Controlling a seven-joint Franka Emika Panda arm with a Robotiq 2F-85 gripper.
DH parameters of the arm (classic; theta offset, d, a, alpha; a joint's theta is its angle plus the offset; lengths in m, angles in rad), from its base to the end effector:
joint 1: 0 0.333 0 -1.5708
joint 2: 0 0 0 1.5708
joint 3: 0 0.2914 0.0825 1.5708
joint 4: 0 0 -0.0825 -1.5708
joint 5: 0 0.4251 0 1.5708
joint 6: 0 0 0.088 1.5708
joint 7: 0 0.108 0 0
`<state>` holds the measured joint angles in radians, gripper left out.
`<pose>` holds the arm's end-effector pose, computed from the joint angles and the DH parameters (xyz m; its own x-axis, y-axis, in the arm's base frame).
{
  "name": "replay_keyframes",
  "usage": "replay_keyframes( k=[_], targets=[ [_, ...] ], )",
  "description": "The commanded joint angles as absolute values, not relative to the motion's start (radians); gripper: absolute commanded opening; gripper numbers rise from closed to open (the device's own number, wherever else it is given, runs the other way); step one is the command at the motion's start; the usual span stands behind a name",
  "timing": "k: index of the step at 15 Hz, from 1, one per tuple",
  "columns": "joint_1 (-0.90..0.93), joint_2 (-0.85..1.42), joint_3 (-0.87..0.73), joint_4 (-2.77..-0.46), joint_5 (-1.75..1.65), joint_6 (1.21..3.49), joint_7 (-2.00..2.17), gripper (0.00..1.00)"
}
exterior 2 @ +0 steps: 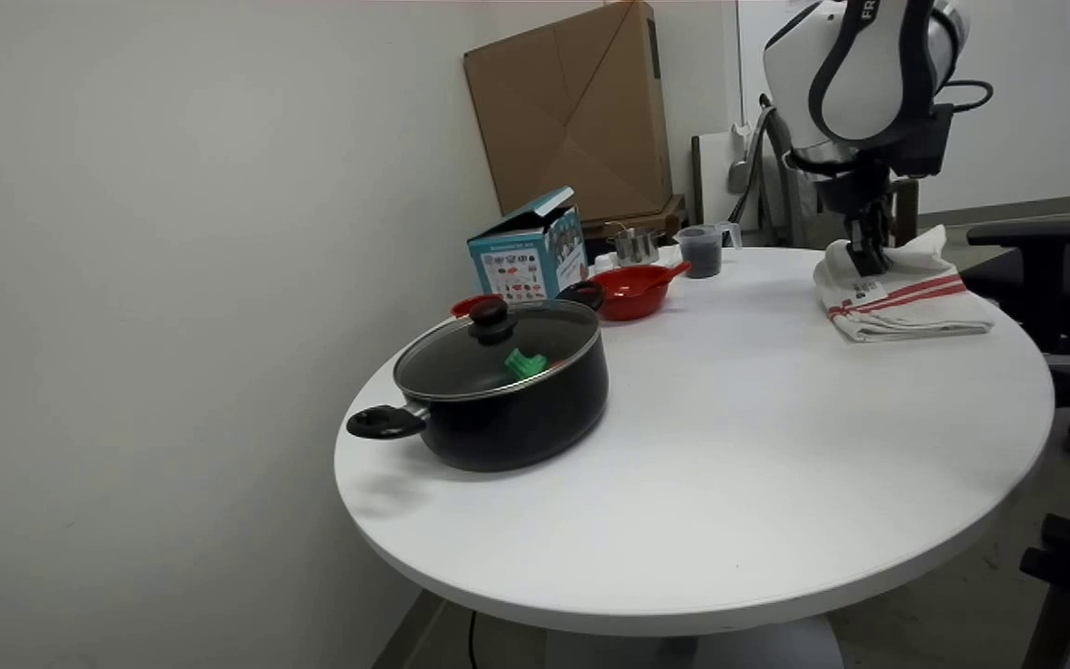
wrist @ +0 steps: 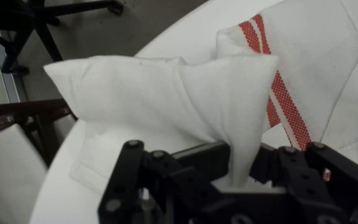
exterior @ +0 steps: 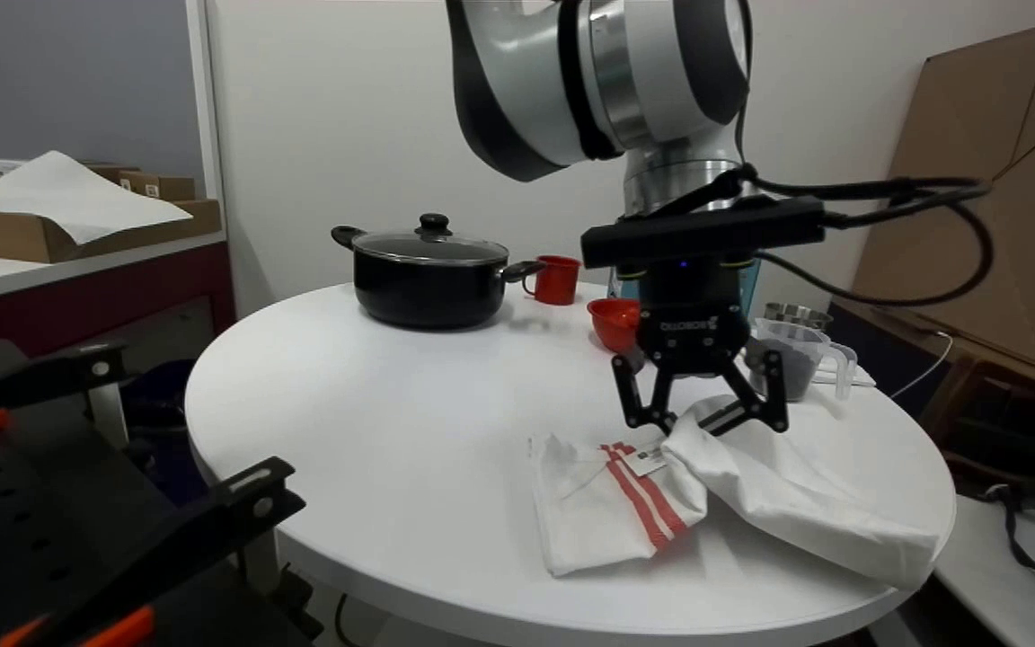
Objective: Use the white and red towel to wipe the table top
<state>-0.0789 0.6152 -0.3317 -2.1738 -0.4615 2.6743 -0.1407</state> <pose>0.4923 -0.2245 0.0510 0.9573 0.1617 -0.2398 0.2313 -0.9257 0.2993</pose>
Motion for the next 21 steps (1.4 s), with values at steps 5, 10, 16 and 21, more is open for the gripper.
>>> replay_keyframes(
  k=[5,10,16,21],
  targets=[
    [-0.133,0.59,-0.331,-2.184,-0.434,2.62,-0.071,0.0],
    [-0.107,0.557,-0.246,-2.299,-0.45,2.651,-0.121,0.0],
    [-0.038,0.528,-0.117,-2.487,-0.431,2.615,-0.149,0.0],
    [0.006,0.496,0.013,-2.561,-0.383,2.6,-0.169,0.0]
  ],
)
